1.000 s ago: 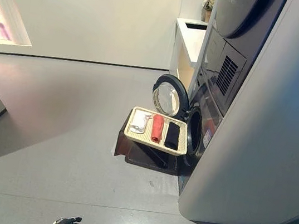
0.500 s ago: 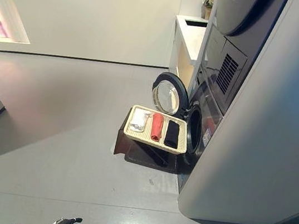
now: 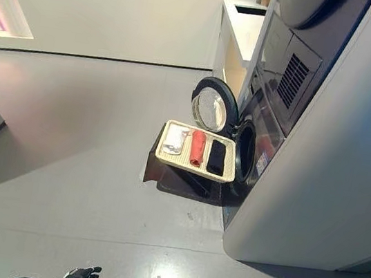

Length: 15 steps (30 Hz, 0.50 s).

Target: Pick up the clothes and place them into the washing machine

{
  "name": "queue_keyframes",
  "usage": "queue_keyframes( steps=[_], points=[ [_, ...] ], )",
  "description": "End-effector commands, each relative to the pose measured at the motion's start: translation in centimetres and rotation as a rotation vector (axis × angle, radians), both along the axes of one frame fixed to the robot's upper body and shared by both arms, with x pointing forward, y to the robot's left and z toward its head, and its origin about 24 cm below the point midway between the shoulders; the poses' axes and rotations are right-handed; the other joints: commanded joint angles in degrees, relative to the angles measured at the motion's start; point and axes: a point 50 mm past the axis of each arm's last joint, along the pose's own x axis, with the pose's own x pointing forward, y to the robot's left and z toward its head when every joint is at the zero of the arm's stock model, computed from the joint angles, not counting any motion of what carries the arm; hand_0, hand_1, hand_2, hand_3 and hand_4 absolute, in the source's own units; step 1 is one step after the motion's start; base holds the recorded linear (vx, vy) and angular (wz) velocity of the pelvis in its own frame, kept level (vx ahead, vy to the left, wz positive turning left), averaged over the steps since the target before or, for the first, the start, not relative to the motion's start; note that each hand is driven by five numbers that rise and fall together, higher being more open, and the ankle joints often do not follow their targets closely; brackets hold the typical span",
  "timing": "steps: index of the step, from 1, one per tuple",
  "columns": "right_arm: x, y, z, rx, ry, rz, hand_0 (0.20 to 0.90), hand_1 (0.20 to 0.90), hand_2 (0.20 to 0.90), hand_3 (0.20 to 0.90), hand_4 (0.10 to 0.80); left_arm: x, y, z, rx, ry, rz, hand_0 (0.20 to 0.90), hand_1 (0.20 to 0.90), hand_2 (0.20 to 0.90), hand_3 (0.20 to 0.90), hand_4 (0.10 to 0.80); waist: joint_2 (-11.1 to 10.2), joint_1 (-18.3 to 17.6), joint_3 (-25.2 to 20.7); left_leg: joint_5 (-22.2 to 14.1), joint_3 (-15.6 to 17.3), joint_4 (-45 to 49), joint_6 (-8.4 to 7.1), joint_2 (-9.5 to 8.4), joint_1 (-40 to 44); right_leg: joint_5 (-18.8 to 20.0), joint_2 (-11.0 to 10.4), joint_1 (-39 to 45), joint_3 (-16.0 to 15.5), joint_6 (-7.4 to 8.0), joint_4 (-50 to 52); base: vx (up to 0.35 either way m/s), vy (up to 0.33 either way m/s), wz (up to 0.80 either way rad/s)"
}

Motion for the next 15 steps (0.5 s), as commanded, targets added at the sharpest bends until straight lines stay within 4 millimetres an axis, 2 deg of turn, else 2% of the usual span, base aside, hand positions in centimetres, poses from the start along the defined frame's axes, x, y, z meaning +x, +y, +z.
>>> queue_keyframes(
  steps=[1, 3, 4, 6, 7, 8, 9, 11, 12, 14, 15],
  points=[
    [2.3, -1.1, 0.6, -0.009, -0.089, -0.087, 0.900, 0.900, 0.900, 0.900, 0.800, 4.1, 0.2, 1.0, 0.008, -0.130, 0.017, 0.900, 0.900, 0.900, 0.900, 0.800, -1.0, -0.1, 1.7, -7.7, -1.0, 6.8, 0.91, -2.36, 0.6, 6.6, -2.8, -7.2, 2.9, 2.23, 17.9, 0.160, 0.129, 0.09],
    [1.9, -1.1, 0.6, -0.004, -0.085, -0.104, 0.900, 0.900, 0.900, 0.900, 0.800, 3.7, 0.8, 0.9, 0.031, -0.102, -0.001, 0.900, 0.900, 0.900, 0.900, 0.800, -0.3, -0.9, 2.2, -8.6, -1.6, 7.1, 1.12, -2.07, 2.1, 5.6, -1.5, -10.5, 3.1, 1.45, 21.3, 0.215, 0.096, 0.15],
    [1.5, -1.1, 0.5, -0.003, -0.076, -0.114, 0.900, 0.900, 0.900, 0.900, 0.800, 3.5, 1.0, 0.9, 0.044, -0.093, -0.012, 0.900, 0.900, 0.900, 0.900, 0.800, 0.0, -1.5, 2.2, -9.2, -2.1, 6.6, 1.00, -2.02, 3.6, 4.5, -1.0, -12.1, 2.7, 0.92, 20.6, 0.297, 0.055, 0.18],
    [0.8, -1.4, 0.5, -0.011, -0.059, -0.131, 0.900, 0.900, 0.900, 0.900, 0.800, 3.6, 1.1, 0.9, 0.053, -0.097, -0.010, 0.900, 0.900, 0.900, 0.900, 0.800, 0.0, -2.6, 2.1, -9.9, -3.9, 5.3, 0.48, -2.41, 6.6, 5.2, -0.5, -14.8, 2.3, 0.67, 15.7, 0.309, -0.003, 0.20],
    [0.7, -1.6, 0.5, -0.016, -0.055, -0.140, 0.900, 0.900, 0.900, 0.900, 0.800, 3.7, 1.0, 0.9, 0.051, -0.101, -0.007, 0.900, 0.900, 0.900, 0.900, 0.800, 0.1, -3.1, 2.5, -10.3, -4.7, 4.5, 0.09, -2.25, 8.2, 6.2, -0.8, -14.8, 1.9, 0.98, 13.6, 0.316, -0.068, 0.20],
    [0.5, -1.5, 0.4, -0.016, -0.046, -0.144, 0.900, 0.900, 0.900, 0.900, 0.800, 3.6, 0.9, 0.9, 0.052, -0.099, -0.004, 0.900, 0.900, 0.900, 0.900, 0.800, -0.6, -3.8, 2.3, -10.6, -5.6, 3.8, -0.35, -2.89, 9.6, 8.3, -1.1, -16.6, 2.0, 1.48, 7.8, 0.386, -0.086, 0.38],
    [0.3, -1.5, 0.4, -0.018, -0.037, -0.146, 0.900, 0.900, 0.900, 0.900, 0.800, 3.5, 0.7, 0.8, 0.049, -0.093, -0.003, 0.900, 0.900, 0.900, 0.900, 0.800, -0.2, -4.8, 2.6, -11.1, -6.8, 2.4, -0.85, -2.22, 12.2, 11.4, -0.8, -17.9, 1.5, 2.06, 1.5, 0.397, -0.094, 0.45],
    [0.0, -1.5, 0.3, -0.017, -0.028, -0.154, 0.900, 0.900, 0.900, 0.900, 0.800, 3.3, 0.8, 0.8, 0.055, -0.090, 0.010, 0.900, 0.900, 0.900, 0.900, 0.800, -0.4, -6.0, 2.7, -11.4, -8.0, 0.7, -1.78, -1.71, 14.8, 14.9, -1.1, -20.1, 1.3, 3.11, -4.2, 0.423, -0.103, 0.44],
    [-0.3, -1.5, 0.3, -0.020, -0.015, -0.156, 0.900, 0.900, 0.900, 0.900, 0.800, 3.2, 0.4, 0.7, 0.051, -0.085, 0.017, 0.900, 0.900, 0.900, 0.900, 0.800, 0.1, -7.0, 2.7, -11.8, -9.3, -0.2, -2.63, -0.54, 17.3, 17.3, -0.6, -21.9, 0.4, 3.65, -7.5, 0.484, -0.142, 0.39],
    [-0.9, -1.6, 0.2, -0.018, -0.005, -0.168, 0.900, 0.900, 0.900, 0.900, 0.800, 3.1, -0.2, 0.5, 0.038, -0.085, 0.014, 0.900, 0.900, 0.900, 0.900, 0.800, 0.2, -8.2, 1.8, -12.1, -10.7, -0.2, -3.19, 0.45, 19.0, 17.8, 0.4, -21.8, 3.0, 2.84, -6.2, 0.354, -0.135, 0.40],
    [-0.9, -1.6, 0.2, -0.019, -0.005, -0.168, 0.900, 0.900, 0.900, 0.900, 0.800, 3.1, -0.2, 0.5, 0.037, -0.084, 0.014, 0.900, 0.900, 0.900, 0.900, 0.800, 0.4, -8.2, 1.9, -12.2, -10.7, -0.2, -3.21, 0.57, 19.1, 17.7, 0.5, -21.7, 2.9, 2.81, -6.2, 0.249, -0.137, 0.52]
  ],
)
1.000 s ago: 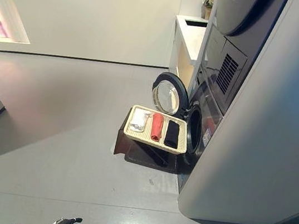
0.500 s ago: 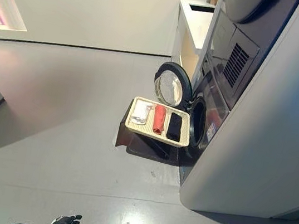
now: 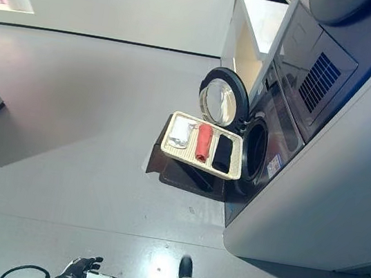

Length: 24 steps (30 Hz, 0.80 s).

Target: Pick up the clothes and place them into the washing machine

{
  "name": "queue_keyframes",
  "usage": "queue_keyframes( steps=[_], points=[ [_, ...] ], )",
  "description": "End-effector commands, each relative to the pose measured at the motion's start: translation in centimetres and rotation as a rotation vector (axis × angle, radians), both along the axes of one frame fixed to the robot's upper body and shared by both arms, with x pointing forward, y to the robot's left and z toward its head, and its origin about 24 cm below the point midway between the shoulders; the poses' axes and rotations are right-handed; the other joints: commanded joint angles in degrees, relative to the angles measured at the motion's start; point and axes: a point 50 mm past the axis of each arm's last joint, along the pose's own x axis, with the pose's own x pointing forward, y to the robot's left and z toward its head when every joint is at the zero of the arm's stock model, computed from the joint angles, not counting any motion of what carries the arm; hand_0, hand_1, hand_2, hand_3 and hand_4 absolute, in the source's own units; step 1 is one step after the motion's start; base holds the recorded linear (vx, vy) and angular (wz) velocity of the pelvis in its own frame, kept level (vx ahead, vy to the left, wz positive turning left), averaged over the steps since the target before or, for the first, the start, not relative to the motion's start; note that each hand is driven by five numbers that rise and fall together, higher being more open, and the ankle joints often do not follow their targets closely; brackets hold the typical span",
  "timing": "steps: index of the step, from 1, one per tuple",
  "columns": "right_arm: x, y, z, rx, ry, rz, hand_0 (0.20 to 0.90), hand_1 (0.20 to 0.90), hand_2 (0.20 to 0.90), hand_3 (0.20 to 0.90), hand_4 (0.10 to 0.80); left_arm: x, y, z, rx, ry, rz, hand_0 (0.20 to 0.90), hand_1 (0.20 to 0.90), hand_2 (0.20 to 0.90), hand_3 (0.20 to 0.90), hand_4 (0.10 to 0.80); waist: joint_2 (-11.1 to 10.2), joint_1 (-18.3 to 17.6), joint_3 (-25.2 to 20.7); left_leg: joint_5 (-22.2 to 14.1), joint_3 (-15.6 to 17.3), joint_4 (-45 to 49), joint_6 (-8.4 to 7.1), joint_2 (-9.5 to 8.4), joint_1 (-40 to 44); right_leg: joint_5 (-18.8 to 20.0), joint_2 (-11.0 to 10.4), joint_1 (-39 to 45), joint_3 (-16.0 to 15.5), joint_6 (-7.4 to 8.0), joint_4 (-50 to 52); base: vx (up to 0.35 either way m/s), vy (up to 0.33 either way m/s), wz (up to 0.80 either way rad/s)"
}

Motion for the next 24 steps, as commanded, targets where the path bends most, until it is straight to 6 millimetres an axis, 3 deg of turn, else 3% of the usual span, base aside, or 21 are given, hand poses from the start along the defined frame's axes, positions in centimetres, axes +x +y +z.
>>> queue_keyframes(
  steps=[1, 2, 3, 6, 7, 10, 12, 13, 16, 18, 19, 20, 21, 22, 24],
  points=[
    [0.4, -1.4, 0.5, -0.050, -0.041, -0.025, 0.900, 0.900, 0.900, 0.900, 0.800, 2.8, -1.1, 0.6, -0.026, -0.130, 0.009, 0.900, 0.900, 0.900, 0.900, 0.800, 1.8, -2.1, -1.8, -6.6, -2.1, -1.0, -4.31, 1.41, 15.6, 11.1, 4.2, -3.1, 4.1, -1.74, -1.3, 0.233, -0.143, 0.73],
    [0.4, -1.4, 0.5, -0.052, -0.045, -0.028, 0.900, 0.900, 0.900, 0.900, 0.800, 2.8, -1.3, 0.5, -0.032, -0.133, 0.022, 0.900, 0.900, 0.900, 0.900, 0.800, 2.2, -2.0, -2.3, -6.3, -1.9, -0.5, -4.76, 2.17, 15.4, 11.5, 5.0, -2.5, 4.3, -1.82, -1.5, 0.474, -0.308, 0.97],
    [0.8, -1.3, 0.6, -0.049, -0.059, -0.009, 0.900, 0.900, 0.900, 0.900, 0.800, 3.0, -2.2, 0.5, -0.059, -0.150, 0.032, 0.900, 0.900, 0.900, 0.900, 0.800, 3.8, -1.8, -3.4, -0.9, -2.3, 5.9, -6.16, 4.19, 13.3, 11.1, 7.9, -1.1, 4.1, -3.42, -1.2, 0.403, -0.275, 0.81],
    [2.8, -1.6, 1.1, -0.059, -0.137, 0.019, 0.900, 0.900, 0.900, 0.900, 0.800, 4.6, -3.3, 0.9, -0.088, -0.201, -0.003, 0.900, 0.900, 0.900, 0.900, 0.800, 2.8, -0.9, -3.0, 9.3, -1.4, 27.4, -8.38, 2.72, 2.8, 8.3, 8.9, 5.0, 4.6, -6.46, -2.7, 0.285, -0.244, 0.23],
    [2.8, -1.5, 1.1, -0.058, -0.138, 0.019, 0.900, 0.900, 0.900, 0.900, 0.800, 4.6, -3.2, 0.9, -0.087, -0.201, -0.003, 0.900, 0.900, 0.900, 0.900, 0.800, 2.5, -1.1, -3.1, 9.6, -1.6, 27.3, -8.39, 2.44, 2.6, 8.3, 8.6, 4.8, 4.5, -6.44, -2.6, 0.202, -0.195, -0.10],
    [3.9, -1.9, 1.4, -0.070, -0.174, 0.020, 0.900, 0.900, 0.900, 0.900, 0.800, 5.9, -3.4, 1.3, -0.098, -0.248, -0.006, 0.900, 0.900, 0.900, 0.900, 0.800, -0.3, 1.4, -0.9, 11.8, -1.0, 43.2, -8.00, -0.57, -4.4, 5.5, 7.9, 11.4, 6.0, -8.57, -3.2, 0.273, -0.214, -0.25],
    [4.9, -1.6, 1.5, -0.076, -0.186, 0.059, 0.900, 0.900, 0.900, 0.900, 0.800, 5.6, -3.4, 1.3, -0.103, -0.253, 0.005, 0.900, 0.900, 0.900, 0.900, 0.800, -2.2, 4.4, -0.2, 9.6, 1.5, 47.9, -6.51, -0.32, -11.7, 3.6, 8.0, 15.1, 8.3, -9.44, -3.0, 0.401, -0.187, -0.20],
    [4.9, -1.6, 1.5, -0.075, -0.186, 0.059, 0.900, 0.900, 0.900, 0.900, 0.800, 5.6, -3.4, 1.3, -0.102, -0.253, 0.005, 0.900, 0.900, 0.900, 0.900, 0.800, -2.5, 4.4, -0.3, 9.9, 1.5, 47.7, -6.50, -0.56, -11.9, 3.6, 7.8, 14.9, 8.3, -9.41, -2.9, 0.355, -0.111, -0.17],
    [5.5, -1.2, 1.6, -0.076, -0.205, 0.065, 0.900, 0.900, 0.900, 0.900, 0.800, 4.8, -3.0, 1.1, -0.080, -0.237, 0.030, 0.900, 0.900, 0.900, 0.900, 0.800, -3.8, 6.7, 0.7, 9.0, 4.7, 38.2, -5.49, 3.78, -19.1, 1.4, 7.8, 18.2, 10.9, -8.83, -2.3, 0.283, 0.007, -0.31],
    [5.6, -0.9, 1.5, -0.073, -0.201, 0.081, 0.900, 0.900, 0.900, 0.900, 0.800, 4.0, -2.6, 0.8, -0.060, -0.209, 0.041, 0.900, 0.900, 0.900, 0.900, 0.800, -3.1, 7.9, 0.8, 10.7, 4.6, 23.5, -6.02, 6.69, -19.6, -0.9, 8.4, 20.7, 12.4, -7.63, -2.7, 0.445, 0.166, -0.32],
    [5.2, -1.0, 1.4, -0.081, -0.192, 0.081, 0.900, 0.900, 0.900, 0.900, 0.800, 3.5, -2.3, 0.7, -0.049, -0.194, 0.057, 0.900, 0.900, 0.900, 0.900, 0.800, -1.3, 9.0, 0.4, 13.9, 2.0, 9.3, -7.51, 8.56, -19.4, -3.3, 9.1, 23.5, 14.0, -6.66, -3.5, 0.439, 0.176, -0.53],
    [5.2, -1.1, 1.4, -0.081, -0.192, 0.081, 0.900, 0.900, 0.900, 0.900, 0.800, 3.5, -2.3, 0.7, -0.049, -0.194, 0.057, 0.900, 0.900, 0.900, 0.900, 0.800, -1.4, 9.0, 0.6, 14.2, 2.1, 8.7, -7.51, 8.45, -18.7, -3.5, 9.0, 23.8, 14.0, -6.68, -3.6, 0.412, 0.168, -0.60],
    [4.8, -1.2, 1.4, -0.085, -0.181, 0.074, 0.900, 0.900, 0.900, 0.900, 0.800, 3.1, -2.1, 0.6, -0.041, -0.180, 0.065, 0.900, 0.900, 0.900, 0.900, 0.800, -0.8, 9.2, 0.4, 15.8, 1.3, 4.7, -8.23, 8.98, -18.5, -4.4, 8.9, 25.1, 14.6, -6.42, -3.8, 0.386, 0.154, -0.66],
    [4.4, -1.4, 1.3, -0.091, -0.169, 0.061, 0.900, 0.900, 0.900, 0.900, 0.800, 2.6, -2.0, 0.5, -0.036, -0.159, 0.064, 0.900, 0.900, 0.900, 0.900, 0.800, -0.1, 9.4, -0.2, 16.6, 2.7, 0.4, -9.28, 8.89, -19.8, -6.4, 8.3, 27.4, 15.5, -5.88, -3.9, 0.495, 0.221, -0.54],
    [4.0, -1.5, 1.2, -0.092, -0.150, 0.053, 0.900, 0.900, 0.900, 0.900, 0.800, 2.4, -1.8, 0.4, -0.033, -0.155, 0.074, 0.900, 0.900, 0.900, 0.900, 0.800, 0.5, 10.5, -1.0, 16.8, 0.4, 1.0, -8.76, 7.57, -18.9, -7.3, 7.2, 29.2, 16.6, -5.39, -3.6, 0.431, 0.248, -0.45]
  ],
)
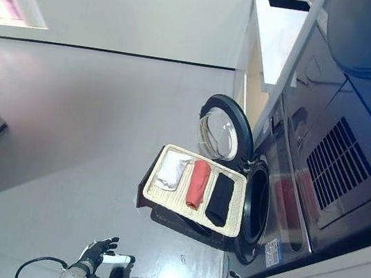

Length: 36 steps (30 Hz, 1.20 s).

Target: Pick up the clothes and place them into the washing machine

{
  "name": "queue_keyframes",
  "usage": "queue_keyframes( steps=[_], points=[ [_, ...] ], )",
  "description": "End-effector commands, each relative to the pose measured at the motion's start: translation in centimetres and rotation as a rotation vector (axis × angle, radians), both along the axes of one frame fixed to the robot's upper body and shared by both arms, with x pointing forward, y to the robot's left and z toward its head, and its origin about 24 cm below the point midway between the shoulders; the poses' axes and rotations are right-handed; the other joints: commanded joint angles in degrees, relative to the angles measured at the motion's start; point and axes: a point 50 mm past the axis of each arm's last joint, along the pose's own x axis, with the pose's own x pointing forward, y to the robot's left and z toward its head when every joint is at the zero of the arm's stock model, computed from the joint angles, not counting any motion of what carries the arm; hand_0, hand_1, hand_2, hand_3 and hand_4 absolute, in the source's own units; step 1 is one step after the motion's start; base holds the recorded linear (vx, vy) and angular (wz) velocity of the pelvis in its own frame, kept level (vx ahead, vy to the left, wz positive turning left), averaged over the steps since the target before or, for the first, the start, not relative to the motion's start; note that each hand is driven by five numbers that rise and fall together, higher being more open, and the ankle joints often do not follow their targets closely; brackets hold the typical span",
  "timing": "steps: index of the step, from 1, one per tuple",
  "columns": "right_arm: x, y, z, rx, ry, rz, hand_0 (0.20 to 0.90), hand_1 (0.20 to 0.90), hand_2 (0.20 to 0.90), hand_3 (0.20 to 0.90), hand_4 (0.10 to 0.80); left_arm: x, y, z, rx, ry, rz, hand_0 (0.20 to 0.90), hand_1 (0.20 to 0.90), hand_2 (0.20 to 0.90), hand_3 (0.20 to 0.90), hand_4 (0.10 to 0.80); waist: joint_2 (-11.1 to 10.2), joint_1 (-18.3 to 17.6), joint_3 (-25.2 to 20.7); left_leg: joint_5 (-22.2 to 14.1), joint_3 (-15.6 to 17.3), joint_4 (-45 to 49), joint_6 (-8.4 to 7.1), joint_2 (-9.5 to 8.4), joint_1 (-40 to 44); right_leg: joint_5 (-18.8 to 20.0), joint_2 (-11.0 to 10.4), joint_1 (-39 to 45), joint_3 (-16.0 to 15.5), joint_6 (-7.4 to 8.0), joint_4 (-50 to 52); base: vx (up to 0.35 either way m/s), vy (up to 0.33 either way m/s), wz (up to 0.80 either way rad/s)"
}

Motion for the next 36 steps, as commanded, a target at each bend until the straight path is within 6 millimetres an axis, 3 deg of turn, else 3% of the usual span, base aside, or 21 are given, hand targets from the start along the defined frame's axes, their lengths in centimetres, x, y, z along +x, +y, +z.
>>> queue_keyframes(
  steps=[1, 3, 4, 5, 6, 8, 9, 10, 11, 14, 16, 17, 20, 21, 27, 28, 30, 31, 32, 33, 36],
  points=[
    [-0.3, -1.4, 0.5, -0.047, -0.044, -0.054, 0.900, 0.900, 0.900, 0.900, 0.800, -2.5, 2.1, -0.4, 0.068, 0.057, 0.019, 0.900, 0.900, 0.900, 0.900, 0.800, -0.6, 2.0, -4.5, 5.0, -1.5, 2.5, 2.64, -2.37, 0.0, -3.5, -4.4, 2.5, 2.9, 7.17, 1.9, 0.257, 0.185, -0.71],
    [-0.5, -1.4, 0.4, -0.042, -0.043, -0.059, 0.900, 0.900, 0.900, 0.900, 0.800, -2.4, 2.4, -0.3, 0.071, 0.052, 0.018, 0.900, 0.900, 0.900, 0.900, 0.800, -1.0, 2.2, -4.9, 4.2, -0.8, 3.9, 2.90, -3.10, 0.0, -3.5, -5.8, 2.7, 2.8, 7.86, 2.6, 0.251, 0.202, -0.90],
    [-0.4, -1.5, 0.4, -0.038, -0.045, -0.078, 0.900, 0.900, 0.900, 0.900, 0.800, -1.7, 2.8, -0.1, 0.080, 0.033, 0.016, 0.900, 0.900, 0.900, 0.900, 0.800, -1.6, 2.4, -5.4, 1.8, 0.8, 6.8, 4.26, -5.23, -0.7, -3.0, -8.2, 2.2, 2.6, 9.30, 6.0, 0.316, 0.269, -0.77],
    [-0.5, -1.5, 0.4, -0.036, -0.043, -0.090, 0.900, 0.900, 0.900, 0.900, 0.800, -1.5, 3.1, 0.0, 0.088, 0.029, 0.015, 0.900, 0.900, 0.900, 0.900, 0.800, -1.8, 2.5, -5.6, 0.8, 1.4, 7.6, 4.73, -5.89, -0.5, -2.2, -8.7, 1.3, 2.6, 9.82, 8.3, 0.315, 0.275, -0.53],
    [-0.4, -1.6, 0.5, -0.028, -0.048, -0.106, 0.900, 0.900, 0.900, 0.900, 0.800, -1.2, 3.5, 0.2, 0.106, 0.018, 0.010, 0.900, 0.900, 0.900, 0.900, 0.800, -2.4, 2.3, -5.7, -1.0, 2.2, 8.6, 5.81, -7.28, 0.1, 1.1, -9.6, -0.2, 3.0, 10.66, 13.7, 0.202, 0.165, -0.16],
    [0.2, -1.7, 0.6, -0.029, -0.068, -0.102, 0.900, 0.900, 0.900, 0.900, 0.800, -0.4, 4.1, 0.5, 0.119, -0.007, 0.010, 0.900, 0.900, 0.900, 0.900, 0.800, -1.4, 1.9, -4.9, -2.3, 2.6, 8.7, 6.85, -7.65, 2.1, 5.1, -8.5, -4.7, 2.6, 11.14, 22.0, 0.159, 0.153, 0.00],
    [0.2, -1.7, 0.6, -0.029, -0.069, -0.102, 0.900, 0.900, 0.900, 0.900, 0.800, -0.4, 4.1, 0.5, 0.119, -0.007, 0.010, 0.900, 0.900, 0.900, 0.900, 0.800, -1.4, 1.9, -4.9, -2.3, 2.7, 8.7, 6.84, -7.66, 2.1, 5.0, -8.5, -4.8, 2.7, 11.13, 22.3, 0.152, 0.228, -0.07],
    [0.7, -1.9, 0.8, -0.032, -0.081, -0.098, 0.900, 0.900, 0.900, 0.900, 0.800, 0.7, 4.6, 1.0, 0.129, -0.039, 0.003, 0.900, 0.900, 0.900, 0.900, 0.800, 0.2, 0.9, -3.2, -3.5, 2.9, 8.8, 7.92, -7.57, 4.4, 6.6, -7.1, -10.0, -0.8, 10.86, 30.1, 0.151, 0.217, -0.26],
    [0.8, -2.0, 0.9, -0.036, -0.088, -0.104, 0.900, 0.900, 0.900, 0.900, 0.800, 0.7, 5.0, 1.1, 0.140, -0.037, 0.007, 0.900, 0.900, 0.900, 0.900, 0.800, 0.6, 0.5, -2.6, -4.1, 3.2, 8.4, 8.18, -7.59, 5.8, 6.0, -7.5, -12.0, -3.4, 10.77, 31.8, 0.237, 0.294, -0.26],
    [1.0, -2.0, 1.0, -0.038, -0.096, -0.098, 0.900, 0.900, 0.900, 0.900, 0.800, 0.2, 5.3, 1.0, 0.143, -0.019, 0.019, 0.900, 0.900, 0.900, 0.900, 0.800, 1.3, 0.0, -2.7, -5.9, 4.0, 6.3, 7.85, -7.68, 10.7, 1.0, -9.0, -15.7, -14.7, 8.96, 25.4, 0.252, 0.126, -0.10],
    [0.9, -2.3, 1.0, -0.050, -0.086, -0.088, 0.900, 0.900, 0.900, 0.900, 0.800, -0.3, 5.0, 0.7, 0.131, 0.003, 0.010, 0.900, 0.900, 0.900, 0.900, 0.800, 0.5, -0.4, -3.1, -7.5, 4.5, 4.8, 7.54, -8.72, 13.6, 2.8, -9.4, -17.4, -20.7, 8.76, 16.8, 0.285, -0.002, -0.22],
    [0.8, -2.4, 1.0, -0.052, -0.081, -0.088, 0.900, 0.900, 0.900, 0.900, 0.800, -0.4, 5.0, 0.7, 0.126, 0.005, 0.011, 0.900, 0.900, 0.900, 0.900, 0.800, 0.0, -0.6, -3.2, -7.9, 4.5, 4.6, 7.48, -9.23, 14.3, 3.8, -9.5, -17.6, -21.7, 8.89, 13.8, 0.274, -0.067, -0.25],
    [0.7, -2.5, 1.0, -0.048, -0.081, -0.088, 0.900, 0.900, 0.900, 0.900, 0.800, -0.5, 4.6, 0.6, 0.115, -0.002, 0.010, 0.900, 0.900, 0.900, 0.900, 0.800, -0.9, -1.7, -3.6, -9.5, 3.8, 4.1, 7.33, -9.79, 16.1, 6.2, -8.4, -16.9, -18.7, 8.82, 7.0, 0.222, -0.064, 0.09],
    [0.4, -2.2, 0.8, -0.035, -0.075, -0.082, 0.900, 0.900, 0.900, 0.900, 0.800, -0.5, 4.6, 0.6, 0.108, -0.004, 0.025, 0.900, 0.900, 0.900, 0.900, 0.800, -1.3, -1.7, -4.1, -9.8, 3.9, 3.9, 7.12, -9.70, 17.0, 6.4, -7.9, -15.9, -15.8, 9.10, 6.3, 0.171, -0.083, 0.30],
    [-0.2, -1.7, 0.5, -0.016, -0.052, -0.077, 0.900, 0.900, 0.900, 0.900, 0.800, -0.8, 2.7, 0.2, 0.048, 0.002, 0.020, 0.900, 0.900, 0.900, 0.900, 0.800, -1.8, -1.1, -6.1, -10.3, 4.1, 7.3, 5.64, -8.58, 16.6, 5.2, -6.0, -11.1, -15.5, 7.50, 3.5, 0.154, -0.097, 0.03],
    [0.0, -1.6, 0.6, -0.011, -0.058, -0.077, 0.900, 0.900, 0.900, 0.900, 0.800, -0.7, 2.6, 0.2, 0.042, -0.004, 0.020, 0.900, 0.900, 0.900, 0.900, 0.800, -2.0, -1.1, -6.0, -10.1, 4.4, 10.2, 5.12, -8.36, 15.9, 4.8, -5.5, -10.2, -15.3, 6.99, 3.2, 0.068, -0.126, 0.01],
    [0.3, -1.7, 0.6, -0.008, -0.069, -0.081, 0.900, 0.900, 0.900, 0.900, 0.800, -0.2, 2.5, 0.4, 0.029, -0.027, 0.032, 0.900, 0.900, 0.900, 0.900, 0.800, -2.8, -0.7, -4.6, -5.8, 4.2, 22.8, 3.23, -7.70, 11.1, 4.6, -5.0, -8.2, -14.8, 5.50, 2.5, 0.038, -0.136, 0.06],
    [0.3, -1.7, 0.6, -0.008, -0.069, -0.081, 0.900, 0.900, 0.900, 0.900, 0.800, -0.2, 2.5, 0.4, 0.029, -0.027, 0.032, 0.900, 0.900, 0.900, 0.900, 0.800, -2.7, -0.8, -4.7, -6.1, 4.1, 23.4, 3.17, -7.60, 10.7, 4.6, -4.9, -8.3, -14.9, 5.46, 2.5, 0.000, -0.143, 0.18],
    [0.9, -1.6, 0.8, -0.003, -0.089, -0.082, 0.900, 0.900, 0.900, 0.900, 0.800, 0.3, 2.5, 0.6, 0.025, -0.051, 0.047, 0.900, 0.900, 0.900, 0.900, 0.800, -3.8, 0.6, -2.5, -2.2, 1.6, 34.1, 2.64, -9.40, 5.5, 4.8, -5.3, -6.9, -14.2, 4.35, 2.2, 0.055, -0.134, 0.15],
    [1.3, -1.7, 0.9, 0.006, -0.104, -0.088, 0.900, 0.900, 0.900, 0.900, 0.800, 0.1, 2.5, 0.5, 0.021, -0.043, 0.063, 0.900, 0.900, 0.900, 0.900, 0.800, -4.6, 2.0, -1.9, -2.2, 0.3, 38.0, 3.56, -10.94, 2.1, 4.9, -5.6, -5.8, -13.3, 3.95, 1.2, 0.059, -0.131, -0.02],
    [1.6, -1.9, 1.0, 0.005, -0.114, -0.111, 0.900, 0.900, 0.900, 0.900, 0.800, -1.1, 2.7, 0.1, 0.020, -0.006, 0.082, 0.900, 0.900, 0.900, 0.900, 0.800, -4.6, 3.3, -2.0, -3.3, -0.2, 33.8, 4.30, -9.74, 0.1, 4.3, -5.9, -5.1, -11.7, 4.49, 0.9, 0.133, 0.011, -0.36]
  ],
)
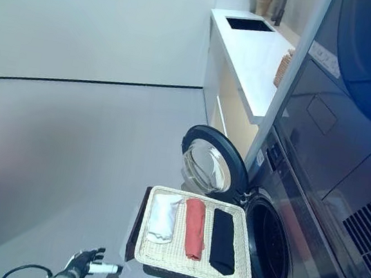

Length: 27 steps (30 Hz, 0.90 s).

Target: Pick up the clothes and place them into the washing machine

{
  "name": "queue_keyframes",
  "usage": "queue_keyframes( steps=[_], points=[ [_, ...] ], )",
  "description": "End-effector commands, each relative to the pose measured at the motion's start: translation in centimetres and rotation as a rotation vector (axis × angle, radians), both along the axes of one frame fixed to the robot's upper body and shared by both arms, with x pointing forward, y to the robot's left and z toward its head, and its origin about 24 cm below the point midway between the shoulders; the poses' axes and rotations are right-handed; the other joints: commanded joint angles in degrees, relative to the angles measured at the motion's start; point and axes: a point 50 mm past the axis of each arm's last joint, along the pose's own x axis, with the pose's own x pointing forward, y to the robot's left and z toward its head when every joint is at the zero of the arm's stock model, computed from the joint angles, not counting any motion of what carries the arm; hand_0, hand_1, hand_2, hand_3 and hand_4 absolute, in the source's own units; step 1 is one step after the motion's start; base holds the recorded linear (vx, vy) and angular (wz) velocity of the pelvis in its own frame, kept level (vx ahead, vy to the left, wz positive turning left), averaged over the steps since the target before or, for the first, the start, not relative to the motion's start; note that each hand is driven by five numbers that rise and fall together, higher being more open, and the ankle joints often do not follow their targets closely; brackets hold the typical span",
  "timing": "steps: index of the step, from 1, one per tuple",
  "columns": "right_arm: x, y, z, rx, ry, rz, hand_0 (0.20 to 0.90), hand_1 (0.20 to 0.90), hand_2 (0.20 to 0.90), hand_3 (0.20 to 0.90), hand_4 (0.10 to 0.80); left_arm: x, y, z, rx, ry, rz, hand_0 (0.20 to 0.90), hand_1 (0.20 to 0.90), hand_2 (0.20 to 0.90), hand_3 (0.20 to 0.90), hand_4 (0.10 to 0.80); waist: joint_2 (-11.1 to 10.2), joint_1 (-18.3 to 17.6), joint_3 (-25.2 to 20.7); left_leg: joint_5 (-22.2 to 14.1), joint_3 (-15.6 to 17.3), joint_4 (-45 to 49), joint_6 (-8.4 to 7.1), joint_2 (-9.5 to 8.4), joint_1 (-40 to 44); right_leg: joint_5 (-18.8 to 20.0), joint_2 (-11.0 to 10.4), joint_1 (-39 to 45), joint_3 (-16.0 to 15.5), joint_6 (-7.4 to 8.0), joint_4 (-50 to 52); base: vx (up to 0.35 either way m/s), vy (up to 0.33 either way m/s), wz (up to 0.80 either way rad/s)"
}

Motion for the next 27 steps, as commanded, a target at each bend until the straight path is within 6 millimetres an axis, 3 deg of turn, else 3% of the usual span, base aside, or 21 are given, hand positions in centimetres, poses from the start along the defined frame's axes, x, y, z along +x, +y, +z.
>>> queue_keyframes(
  steps=[1, 3, 5, 7, 15, 16, 17, 18, 19, 21, 27],
  points=[
    [2.8, -1.3, 1.1, -0.027, -0.124, -0.033, 0.900, 0.900, 0.900, 0.900, 0.800, -0.7, 0.2, 0.0, 0.012, -0.010, 0.014, 0.900, 0.900, 0.900, 0.900, 0.800, -1.9, 0.8, 0.7, 0.1, 0.7, -4.1, 4.42, 0.51, -1.3, -0.5, 0.3, 1.9, 3.7, 3.85, -0.9, 0.192, 0.071, -0.42],
    [2.9, -1.4, 1.2, -0.032, -0.127, -0.044, 0.900, 0.900, 0.900, 0.900, 0.800, -1.2, 0.4, -0.2, 0.027, 0.009, 0.014, 0.900, 0.900, 0.900, 0.900, 0.800, -0.7, 1.2, 0.1, 0.4, -0.5, -17.9, 4.08, 2.64, 0.8, -1.7, 0.8, 2.7, 4.6, 4.66, -1.4, 0.212, 0.101, -0.35],
    [2.8, -1.8, 1.3, -0.039, -0.131, -0.058, 0.900, 0.900, 0.900, 0.900, 0.800, -1.3, 0.3, -0.2, 0.036, 0.019, 0.005, 0.900, 0.900, 0.900, 0.900, 0.800, 1.3, 1.5, -0.6, 4.2, -1.1, -27.7, 3.09, 4.25, 1.3, -3.4, 1.2, 4.0, 5.0, 5.50, -1.9, 0.196, 0.123, -0.11],
    [2.8, -2.0, 1.3, -0.042, -0.132, -0.074, 0.900, 0.900, 0.900, 0.900, 0.800, -1.4, 0.3, -0.3, 0.041, 0.020, 0.005, 0.900, 0.900, 0.900, 0.900, 0.800, 2.1, 1.8, -1.3, 4.3, -2.9, -29.6, 3.11, 3.38, 2.4, -4.2, 1.0, 4.7, 5.6, 5.89, -1.9, 0.174, 0.108, 0.03],
    [2.7, -1.6, 1.1, -0.042, -0.108, -0.045, 0.900, 0.900, 0.900, 0.900, 0.800, -0.7, 0.7, 0.0, 0.059, -0.001, -0.038, 0.900, 0.900, 0.900, 0.900, 0.800, 2.6, 2.7, -3.8, 0.9, 0.9, -29.9, 5.38, 0.20, 6.2, -4.6, -4.1, 3.9, 5.3, 9.31, 3.6, 0.137, 0.133, -0.41],
    [3.8, -1.6, 1.4, -0.051, -0.134, -0.028, 0.900, 0.900, 0.900, 0.900, 0.800, -0.1, 1.1, 0.3, 0.069, -0.021, -0.037, 0.900, 0.900, 0.900, 0.900, 0.800, 3.0, 3.8, -2.8, 0.2, 2.2, -29.3, 6.04, 0.46, 6.4, -4.3, -4.4, 0.6, 2.0, 10.02, 9.4, 0.031, 0.055, -0.18],
    [3.8, -1.6, 1.4, -0.051, -0.134, -0.029, 0.900, 0.900, 0.900, 0.900, 0.800, -0.1, 1.1, 0.3, 0.069, -0.022, -0.037, 0.900, 0.900, 0.900, 0.900, 0.800, 3.0, 3.9, -2.8, 0.1, 2.3, -29.2, 6.05, 0.44, 6.4, -4.5, -4.4, 0.5, 2.1, 10.04, 9.6, -0.015, 0.031, -0.35],
    [4.4, -1.6, 1.6, -0.054, -0.151, -0.019, 0.900, 0.900, 0.900, 0.900, 0.800, 0.2, 1.3, 0.4, 0.072, -0.032, -0.032, 0.900, 0.900, 0.900, 0.900, 0.800, 3.2, 4.8, -2.3, -0.1, 2.9, -29.3, 5.86, 0.71, 6.5, -3.6, -5.9, -1.4, -3.8, 10.06, 10.1, -0.025, -0.004, -0.59],
    [4.9, -1.6, 1.8, -0.057, -0.166, -0.012, 0.900, 0.900, 0.900, 0.900, 0.800, 0.3, 1.4, 0.5, 0.076, -0.035, -0.031, 0.900, 0.900, 0.900, 0.900, 0.800, 3.4, 4.8, -2.0, -0.1, 3.1, -29.4, 5.50, 0.87, 6.7, -3.0, -6.4, -2.7, -7.2, 9.89, 9.0, 0.006, -0.009, -0.77],
    [4.8, -1.7, 1.8, -0.059, -0.166, -0.007, 0.900, 0.900, 0.900, 0.900, 0.800, 0.1, 1.7, 0.5, 0.079, -0.033, -0.017, 0.900, 0.900, 0.900, 0.900, 0.800, 2.8, 4.2, -2.3, -0.3, 2.6, -29.5, 5.15, 0.43, 7.4, -2.8, -6.4, -0.8, -6.2, 9.41, 5.3, 0.108, -0.037, -0.39],
    [5.6, -3.1, 2.6, -0.117, -0.177, 0.000, 0.900, 0.900, 0.900, 0.900, 0.800, -1.0, 1.6, 0.2, 0.058, -0.003, -0.010, 0.900, 0.900, 0.900, 0.900, 0.800, 2.1, 4.8, -3.3, 0.2, 2.6, -32.7, 4.30, 1.31, 8.6, -2.1, -6.0, 2.3, -8.5, 9.40, -0.7, 0.098, -0.045, 0.12]
  ],
)
